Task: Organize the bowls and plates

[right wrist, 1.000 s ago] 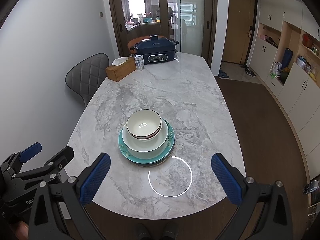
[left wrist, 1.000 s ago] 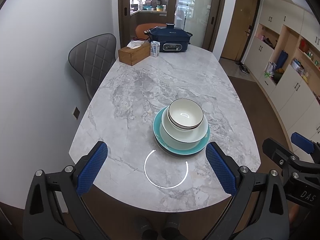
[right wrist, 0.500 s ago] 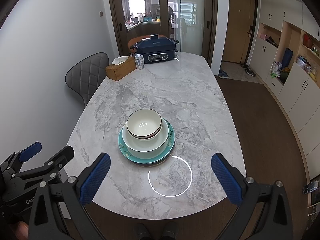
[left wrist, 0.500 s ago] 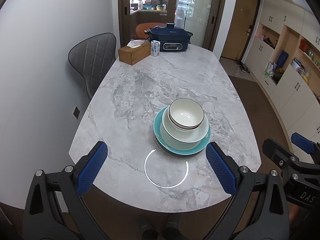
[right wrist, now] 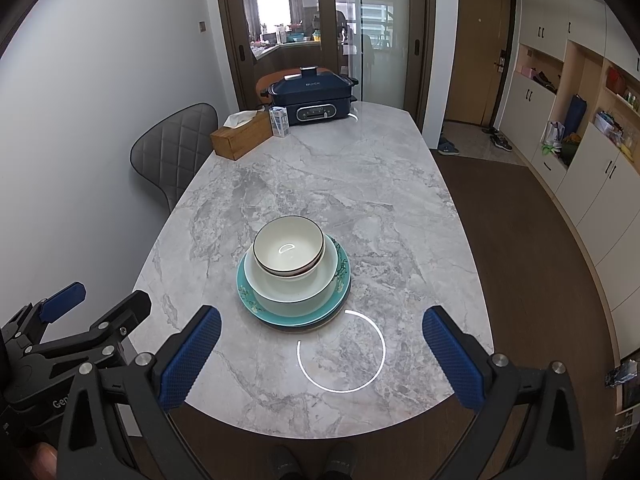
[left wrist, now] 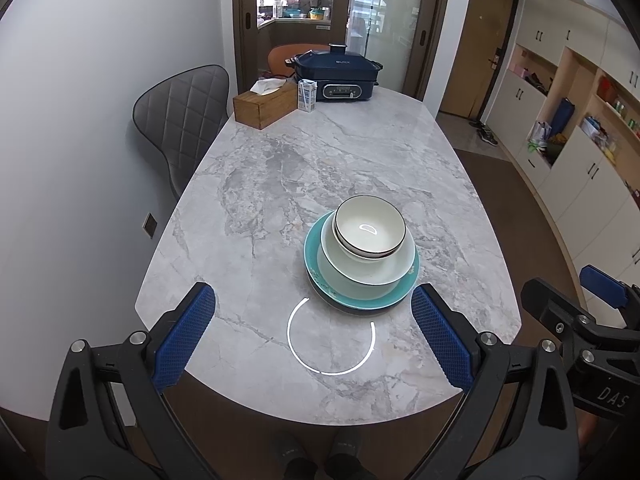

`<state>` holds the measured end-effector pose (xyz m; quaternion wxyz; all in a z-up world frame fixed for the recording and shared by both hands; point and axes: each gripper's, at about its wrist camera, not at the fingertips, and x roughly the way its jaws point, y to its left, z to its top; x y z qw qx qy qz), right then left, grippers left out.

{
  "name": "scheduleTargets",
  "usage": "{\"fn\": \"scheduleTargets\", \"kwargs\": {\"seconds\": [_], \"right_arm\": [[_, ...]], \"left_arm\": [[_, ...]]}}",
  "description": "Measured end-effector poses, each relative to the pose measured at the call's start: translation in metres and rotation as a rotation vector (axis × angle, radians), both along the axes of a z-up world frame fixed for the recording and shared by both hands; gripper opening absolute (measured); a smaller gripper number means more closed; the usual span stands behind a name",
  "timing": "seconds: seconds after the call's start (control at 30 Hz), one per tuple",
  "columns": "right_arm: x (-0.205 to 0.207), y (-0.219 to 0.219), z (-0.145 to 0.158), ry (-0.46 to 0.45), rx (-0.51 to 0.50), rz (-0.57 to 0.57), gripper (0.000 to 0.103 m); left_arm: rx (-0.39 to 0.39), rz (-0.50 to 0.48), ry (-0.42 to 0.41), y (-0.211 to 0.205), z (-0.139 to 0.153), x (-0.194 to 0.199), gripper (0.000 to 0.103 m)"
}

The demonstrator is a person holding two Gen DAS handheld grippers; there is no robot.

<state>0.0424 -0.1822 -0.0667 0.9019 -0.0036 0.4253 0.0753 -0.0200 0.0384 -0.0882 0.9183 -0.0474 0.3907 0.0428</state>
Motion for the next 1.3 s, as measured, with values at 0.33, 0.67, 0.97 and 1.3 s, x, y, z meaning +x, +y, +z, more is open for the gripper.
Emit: {"fn": "scheduleTargets", "kwargs": {"seconds": [0.33,0.67,0.97,1.3], "right_arm": [[-0.001,-0.001,-0.005,0.005,0.003,0.002,0.103],[-0.001,-0.002,-0.008,0.011,0.006,0.006,0.103],[-0.001,-0.001,-0.01,0.016,0.011,0.014,0.103],[0.002,0.0,-0.012,0.023,0.013,0.017,0.103]], "left_arm": [[0.0,-0.005,0.005,0.001,0.0,0.002,0.1],[0.009,-0.006,0.01,0.003,-0.003,0.007,0.1],[0.002,-0.014,0.011,0.007,-0.005,0.009,0.1],[0.002,-0.017,0.011,0.007,-0.004,0.01,0.1]]}}
